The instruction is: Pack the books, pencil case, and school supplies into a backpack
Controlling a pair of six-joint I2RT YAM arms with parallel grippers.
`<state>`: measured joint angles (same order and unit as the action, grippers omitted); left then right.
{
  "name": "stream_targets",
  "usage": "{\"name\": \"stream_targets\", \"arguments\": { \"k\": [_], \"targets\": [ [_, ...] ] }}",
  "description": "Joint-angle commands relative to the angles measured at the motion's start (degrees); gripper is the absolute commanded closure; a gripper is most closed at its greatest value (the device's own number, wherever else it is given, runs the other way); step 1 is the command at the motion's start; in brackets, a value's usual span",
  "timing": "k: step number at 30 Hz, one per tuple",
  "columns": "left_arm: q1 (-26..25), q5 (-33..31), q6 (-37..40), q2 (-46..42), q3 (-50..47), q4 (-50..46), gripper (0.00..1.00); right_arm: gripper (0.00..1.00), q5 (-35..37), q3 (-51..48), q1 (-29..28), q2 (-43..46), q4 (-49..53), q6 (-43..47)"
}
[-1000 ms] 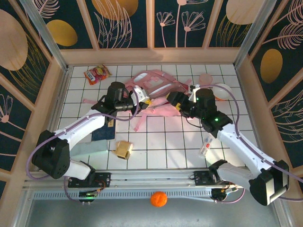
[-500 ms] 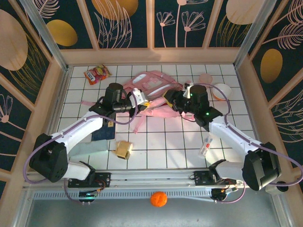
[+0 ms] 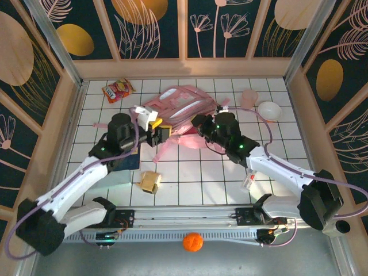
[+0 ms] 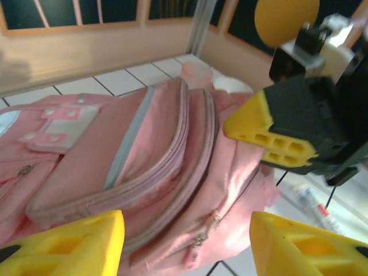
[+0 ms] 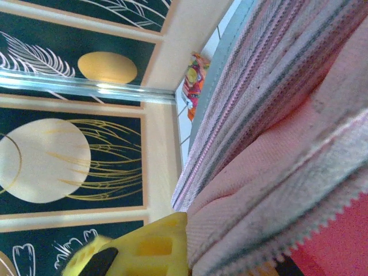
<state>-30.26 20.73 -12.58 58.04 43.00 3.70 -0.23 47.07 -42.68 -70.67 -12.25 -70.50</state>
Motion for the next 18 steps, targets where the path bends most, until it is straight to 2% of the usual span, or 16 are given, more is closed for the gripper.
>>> {"name": "stream_targets", "arguments": {
  "k": [1, 8, 13, 18],
  "targets": [
    [0.21, -2.50, -9.96, -4.36, -5.27, -5.50, 0.41, 1.00, 7.16, 4.29, -0.97, 0.44, -8.81, -0.08],
    [-0.21, 0.91, -12.29, -8.75, -13.46, -0.58, 0.36, 1.00, 4.95, 7.63, -1.87, -2.69, -8.84, 2.17],
    [-2.18, -2.84, -11.42, -6.39, -15.16, 7.17, 0.35, 1.00, 4.13, 7.92, -2.17, -3.53, -9.96, 2.25],
    [-5.52, -5.70, -8.64, -0.16, -13.12, 13.84, 0.36, 1.00, 3.67, 8.58, -2.67, -4.36, -9.97, 2.30]
  ]
}}
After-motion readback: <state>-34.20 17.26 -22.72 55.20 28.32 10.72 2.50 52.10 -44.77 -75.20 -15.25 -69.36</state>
